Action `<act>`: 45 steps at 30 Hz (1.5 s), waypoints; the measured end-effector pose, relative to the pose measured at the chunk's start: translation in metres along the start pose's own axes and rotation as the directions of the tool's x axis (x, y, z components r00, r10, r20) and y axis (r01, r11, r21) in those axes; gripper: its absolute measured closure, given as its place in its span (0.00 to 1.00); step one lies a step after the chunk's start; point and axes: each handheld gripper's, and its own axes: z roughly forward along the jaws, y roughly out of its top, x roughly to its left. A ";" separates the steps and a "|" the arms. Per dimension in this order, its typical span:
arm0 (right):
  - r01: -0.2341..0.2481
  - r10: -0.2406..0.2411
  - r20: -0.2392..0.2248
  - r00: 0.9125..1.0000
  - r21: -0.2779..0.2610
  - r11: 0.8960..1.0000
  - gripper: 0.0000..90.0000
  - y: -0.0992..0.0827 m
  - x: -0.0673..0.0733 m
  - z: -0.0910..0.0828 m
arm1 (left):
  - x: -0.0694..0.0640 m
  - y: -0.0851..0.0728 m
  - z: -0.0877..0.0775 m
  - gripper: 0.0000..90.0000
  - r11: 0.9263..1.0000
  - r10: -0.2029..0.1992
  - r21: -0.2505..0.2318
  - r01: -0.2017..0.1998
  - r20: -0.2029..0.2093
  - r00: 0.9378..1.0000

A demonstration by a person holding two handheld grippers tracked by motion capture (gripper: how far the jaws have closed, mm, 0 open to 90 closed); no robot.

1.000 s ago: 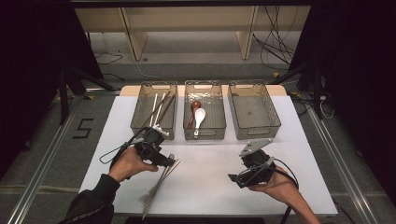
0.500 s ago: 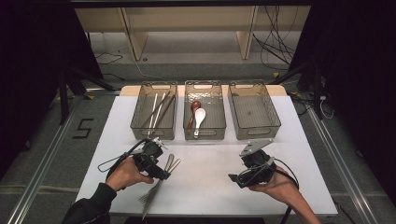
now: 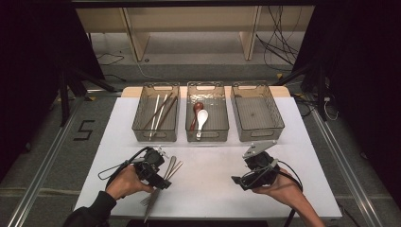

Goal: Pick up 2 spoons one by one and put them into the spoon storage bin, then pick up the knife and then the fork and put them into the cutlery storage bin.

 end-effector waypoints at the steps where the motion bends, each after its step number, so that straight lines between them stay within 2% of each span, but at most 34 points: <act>1: 0.001 -0.001 0.000 1.000 0.000 1.000 0.26 0.000 -0.001 0.000 | 0.000 0.000 0.000 0.30 1.000 0.004 0.009 -0.004 -0.003 1.000; 4: -0.002 0.002 -0.001 1.000 0.001 1.000 0.26 -0.002 -0.003 0.001 | -0.002 0.001 0.003 0.31 1.000 0.010 0.023 -0.010 -0.020 1.000; 10: -0.011 0.011 0.000 1.000 0.002 1.000 0.26 -0.003 -0.004 0.000 | -0.001 0.000 0.006 0.33 0.999 0.009 0.036 -0.008 -0.014 1.000; 22: -0.004 0.004 0.001 1.000 0.000 1.000 0.26 -0.003 -0.002 0.000 | -0.003 -0.002 0.012 0.39 0.996 0.054 0.070 -0.054 -0.009 0.998; 23: -0.004 0.004 -0.001 1.000 0.002 1.000 0.26 -0.003 -0.002 0.000 | -0.003 -0.002 0.013 0.40 0.995 0.062 0.074 -0.061 -0.008 0.998; 24: -0.009 0.009 -0.001 1.000 0.004 1.000 0.26 -0.003 -0.003 0.000 | -0.004 -0.002 0.014 0.42 0.996 0.051 0.071 -0.051 -0.005 0.999; 29: -0.012 0.012 -0.001 1.000 0.004 1.000 0.26 -0.003 -0.005 0.000 | -0.003 -0.002 0.017 0.50 0.992 0.083 0.091 -0.082 -0.009 0.996; 35: -0.006 0.006 0.000 1.000 0.006 1.000 0.26 -0.004 -0.004 0.001 | -0.002 -0.002 0.020 0.60 0.991 0.096 0.100 -0.094 -0.015 0.995; 41: -0.014 0.014 0.005 1.000 0.009 1.000 0.26 -0.005 -0.004 0.000 | -0.001 -0.002 0.020 0.69 0.991 0.096 0.090 -0.095 -0.008 0.995; 45: -0.011 0.011 0.006 1.000 0.008 1.000 0.26 -0.005 -0.003 -0.001 | 0.000 -0.002 0.019 0.71 0.993 0.076 0.086 -0.076 -0.001 0.997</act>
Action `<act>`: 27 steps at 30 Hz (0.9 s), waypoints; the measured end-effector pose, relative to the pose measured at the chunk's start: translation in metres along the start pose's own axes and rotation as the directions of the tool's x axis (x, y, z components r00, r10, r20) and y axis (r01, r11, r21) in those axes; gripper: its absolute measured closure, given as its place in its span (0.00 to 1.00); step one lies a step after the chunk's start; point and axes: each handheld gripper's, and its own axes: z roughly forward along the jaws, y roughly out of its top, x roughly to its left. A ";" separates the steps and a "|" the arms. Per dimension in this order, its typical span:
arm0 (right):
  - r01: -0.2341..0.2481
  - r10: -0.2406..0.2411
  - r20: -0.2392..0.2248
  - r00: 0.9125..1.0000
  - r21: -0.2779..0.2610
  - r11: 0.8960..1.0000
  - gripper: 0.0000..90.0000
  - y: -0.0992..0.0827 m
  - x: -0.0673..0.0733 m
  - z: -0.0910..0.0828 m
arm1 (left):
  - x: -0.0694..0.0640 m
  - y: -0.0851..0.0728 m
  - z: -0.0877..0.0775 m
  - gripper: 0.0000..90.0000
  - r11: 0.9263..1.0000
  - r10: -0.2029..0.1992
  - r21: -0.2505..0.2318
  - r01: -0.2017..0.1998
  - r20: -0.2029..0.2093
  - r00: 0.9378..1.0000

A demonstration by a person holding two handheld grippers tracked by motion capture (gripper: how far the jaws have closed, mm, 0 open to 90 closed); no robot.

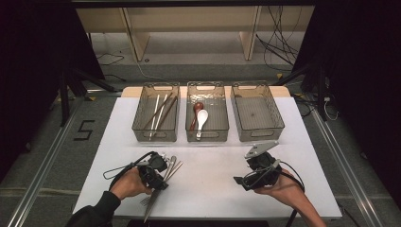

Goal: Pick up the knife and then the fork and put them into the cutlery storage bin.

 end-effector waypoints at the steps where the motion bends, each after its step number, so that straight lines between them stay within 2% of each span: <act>1: -0.002 0.002 0.000 1.000 0.000 1.000 0.26 0.000 0.000 0.000 | 0.001 0.000 0.000 0.72 1.000 -0.002 -0.001 0.002 0.008 1.000; 15: 0.002 -0.002 0.003 1.000 0.002 1.000 0.26 0.000 0.001 0.000 | 0.007 -0.001 -0.003 0.83 0.996 -0.083 -0.012 0.083 0.008 0.997; 24: 0.002 -0.002 0.002 1.000 0.002 1.000 0.27 0.000 0.000 0.000 | 0.010 -0.001 -0.007 0.86 0.994 -0.108 -0.027 0.108 -0.009 0.994; 27: 0.000 0.000 0.001 1.000 0.002 1.000 0.27 0.000 0.000 0.000 | 0.012 -0.001 -0.009 0.87 0.994 -0.107 -0.029 0.107 0.002 0.994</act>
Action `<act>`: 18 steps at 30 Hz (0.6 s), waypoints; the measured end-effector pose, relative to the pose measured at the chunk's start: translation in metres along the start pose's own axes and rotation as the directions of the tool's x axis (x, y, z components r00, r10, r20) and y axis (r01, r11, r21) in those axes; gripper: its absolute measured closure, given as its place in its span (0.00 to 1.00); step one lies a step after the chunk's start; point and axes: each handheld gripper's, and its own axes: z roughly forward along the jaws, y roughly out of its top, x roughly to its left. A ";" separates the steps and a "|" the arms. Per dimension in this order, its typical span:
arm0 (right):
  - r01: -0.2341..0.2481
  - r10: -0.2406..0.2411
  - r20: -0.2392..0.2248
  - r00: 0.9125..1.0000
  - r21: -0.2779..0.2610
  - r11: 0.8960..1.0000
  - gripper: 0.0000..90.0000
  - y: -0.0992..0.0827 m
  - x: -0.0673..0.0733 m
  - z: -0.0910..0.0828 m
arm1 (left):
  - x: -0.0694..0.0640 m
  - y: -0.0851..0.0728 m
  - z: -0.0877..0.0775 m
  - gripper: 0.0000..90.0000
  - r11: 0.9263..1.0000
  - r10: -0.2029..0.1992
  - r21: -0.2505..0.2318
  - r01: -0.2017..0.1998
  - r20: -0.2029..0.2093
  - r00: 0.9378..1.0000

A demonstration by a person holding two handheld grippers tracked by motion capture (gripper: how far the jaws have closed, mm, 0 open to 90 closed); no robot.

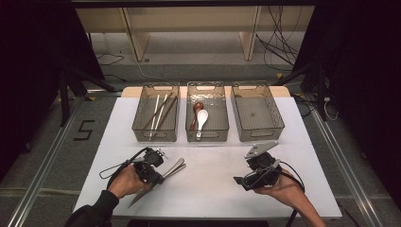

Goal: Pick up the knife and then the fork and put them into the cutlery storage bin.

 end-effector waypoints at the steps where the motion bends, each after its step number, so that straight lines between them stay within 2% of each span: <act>1: 0.002 -0.002 0.000 1.000 -0.001 1.000 0.27 0.000 0.000 0.000 | 0.000 0.000 0.000 0.87 1.000 0.003 -0.001 -0.003 -0.005 1.000; 6: 0.001 -0.001 0.001 1.000 0.000 1.000 0.27 0.000 0.000 0.000 | -0.002 0.001 -0.002 0.88 1.000 0.013 -0.004 -0.013 -0.004 1.000; 12: 0.000 0.000 -0.002 1.000 0.000 1.000 0.27 0.000 0.000 0.000 | -0.004 0.001 -0.008 0.88 0.998 0.045 -0.041 -0.045 -0.007 0.999; 16: -0.001 0.001 0.001 1.000 -0.002 1.000 0.27 0.000 0.000 0.000 | -0.007 0.002 -0.010 0.88 0.997 0.055 -0.063 -0.054 0.011 0.998; 18: 0.003 -0.003 -0.001 1.000 -0.005 1.000 0.27 0.001 0.000 -0.001 | -0.010 0.003 -0.012 0.88 0.995 0.074 -0.070 -0.073 0.025 0.997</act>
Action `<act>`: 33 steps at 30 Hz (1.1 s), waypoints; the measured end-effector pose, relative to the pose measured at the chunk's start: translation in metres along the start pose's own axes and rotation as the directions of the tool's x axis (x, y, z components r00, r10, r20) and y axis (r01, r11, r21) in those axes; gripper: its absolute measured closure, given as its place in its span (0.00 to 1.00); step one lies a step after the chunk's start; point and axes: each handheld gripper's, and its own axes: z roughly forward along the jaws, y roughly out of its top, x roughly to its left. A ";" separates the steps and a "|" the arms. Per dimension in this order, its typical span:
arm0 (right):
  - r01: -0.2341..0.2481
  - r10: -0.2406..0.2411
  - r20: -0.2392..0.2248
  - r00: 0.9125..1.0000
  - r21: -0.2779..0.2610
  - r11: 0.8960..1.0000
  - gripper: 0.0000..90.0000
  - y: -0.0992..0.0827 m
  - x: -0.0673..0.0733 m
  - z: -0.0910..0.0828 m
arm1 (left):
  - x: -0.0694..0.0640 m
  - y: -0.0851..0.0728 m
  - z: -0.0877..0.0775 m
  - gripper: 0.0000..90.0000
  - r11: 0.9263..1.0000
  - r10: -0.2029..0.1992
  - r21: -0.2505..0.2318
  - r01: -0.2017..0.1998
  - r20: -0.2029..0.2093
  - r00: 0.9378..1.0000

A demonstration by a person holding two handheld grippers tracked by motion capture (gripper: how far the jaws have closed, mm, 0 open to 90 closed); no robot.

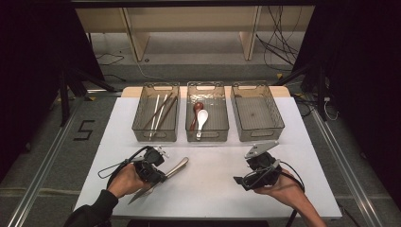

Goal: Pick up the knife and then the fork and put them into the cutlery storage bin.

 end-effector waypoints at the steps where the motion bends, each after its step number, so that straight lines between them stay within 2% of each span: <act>1: 0.001 -0.001 -0.002 1.000 -0.001 1.000 0.27 0.000 0.000 0.000 | -0.003 0.001 -0.001 0.88 1.000 0.009 -0.005 -0.009 0.006 1.000; 5: 0.014 -0.014 -0.011 1.000 -0.011 1.000 0.27 0.002 0.003 0.000 | -0.015 0.006 -0.003 0.88 0.998 0.056 -0.023 -0.055 0.051 0.997; 8: 0.031 -0.032 -0.018 0.999 -0.021 0.999 0.26 0.004 0.007 -0.001 | -0.026 0.010 -0.003 0.88 0.995 0.099 -0.023 -0.097 0.083 0.992; 15: 0.102 -0.105 -0.065 0.992 -0.047 0.994 0.27 0.011 0.022 0.001 | -0.050 0.020 -0.001 0.88 0.983 0.184 -0.023 -0.182 0.148 0.972; 22: 0.154 -0.159 -0.105 0.982 -0.056 0.986 0.27 0.017 0.034 0.005 | -0.065 0.025 0.003 0.88 0.971 0.238 -0.023 -0.238 0.174 0.956; 24: 0.178 -0.184 -0.121 0.975 -0.056 0.982 0.27 0.018 0.038 0.007 | -0.070 0.026 0.005 0.88 0.967 0.252 -0.023 -0.252 0.177 0.951; 29: 0.238 -0.242 -0.162 0.957 -0.043 0.970 0.28 0.021 0.048 0.014 | -0.080 0.030 0.006 0.88 0.954 0.295 -0.019 -0.298 0.212 0.932; 33: 0.274 -0.276 -0.184 0.943 -0.039 0.961 0.29 0.021 0.055 0.019 | -0.084 0.032 0.007 0.88 0.949 0.312 -0.023 -0.315 0.227 0.923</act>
